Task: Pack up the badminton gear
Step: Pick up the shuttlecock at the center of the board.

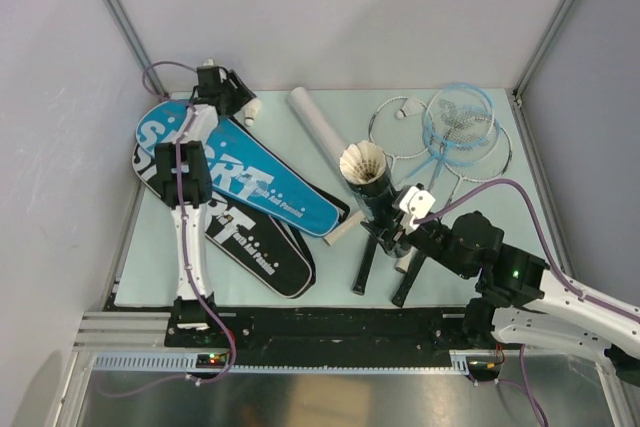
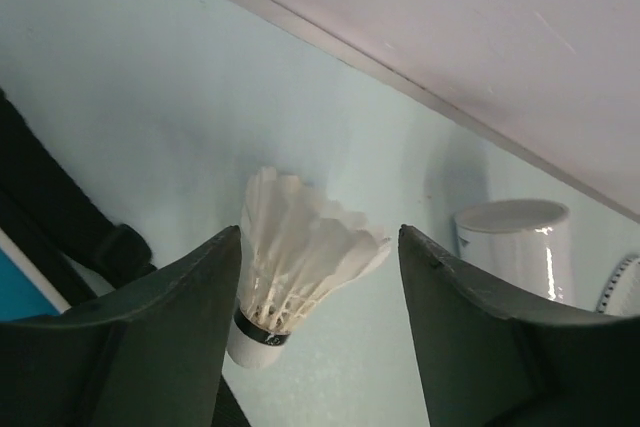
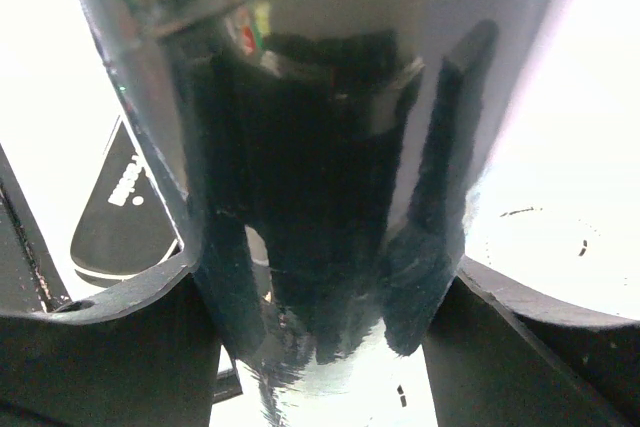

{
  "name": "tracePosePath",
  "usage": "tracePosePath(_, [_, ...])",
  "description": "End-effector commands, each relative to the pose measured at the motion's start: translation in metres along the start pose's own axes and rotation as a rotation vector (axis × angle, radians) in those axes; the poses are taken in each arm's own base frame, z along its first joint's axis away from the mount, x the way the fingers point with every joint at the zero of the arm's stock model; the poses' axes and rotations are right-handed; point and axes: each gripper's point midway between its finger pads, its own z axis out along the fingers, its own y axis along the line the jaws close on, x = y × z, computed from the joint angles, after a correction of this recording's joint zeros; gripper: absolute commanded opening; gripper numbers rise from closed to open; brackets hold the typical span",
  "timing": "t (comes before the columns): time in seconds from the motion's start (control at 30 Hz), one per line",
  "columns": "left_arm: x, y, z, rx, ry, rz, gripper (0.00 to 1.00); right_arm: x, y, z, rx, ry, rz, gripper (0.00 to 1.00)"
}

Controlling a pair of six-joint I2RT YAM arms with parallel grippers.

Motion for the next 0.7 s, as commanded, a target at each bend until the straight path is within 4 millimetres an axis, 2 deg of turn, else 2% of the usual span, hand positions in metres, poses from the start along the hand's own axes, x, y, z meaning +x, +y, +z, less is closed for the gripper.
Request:
tracePosePath(0.0, [-0.028, -0.052, -0.036, 0.08, -0.058, 0.024, 0.67, -0.045, -0.015, -0.011, 0.047, -0.127, 0.026, 0.28])
tracePosePath(0.13, [-0.024, -0.06, -0.041, 0.091, -0.047, 0.06, 0.63, -0.048, -0.016, -0.016, 0.047, -0.142, 0.028, 0.28])
tracePosePath(0.23, [-0.007, -0.075, -0.045, 0.097, -0.021, 0.122, 0.65, -0.05, -0.015, -0.019, 0.046, -0.15, 0.036, 0.28])
tracePosePath(0.47, [0.024, -0.074, -0.05, 0.067, 0.051, 0.209, 0.71, -0.052, -0.013, -0.023, 0.039, -0.155, 0.045, 0.28])
tracePosePath(0.67, [0.042, -0.087, -0.054, 0.106, 0.095, 0.248, 0.7, -0.052, -0.011, -0.024, 0.036, -0.156, 0.05, 0.28])
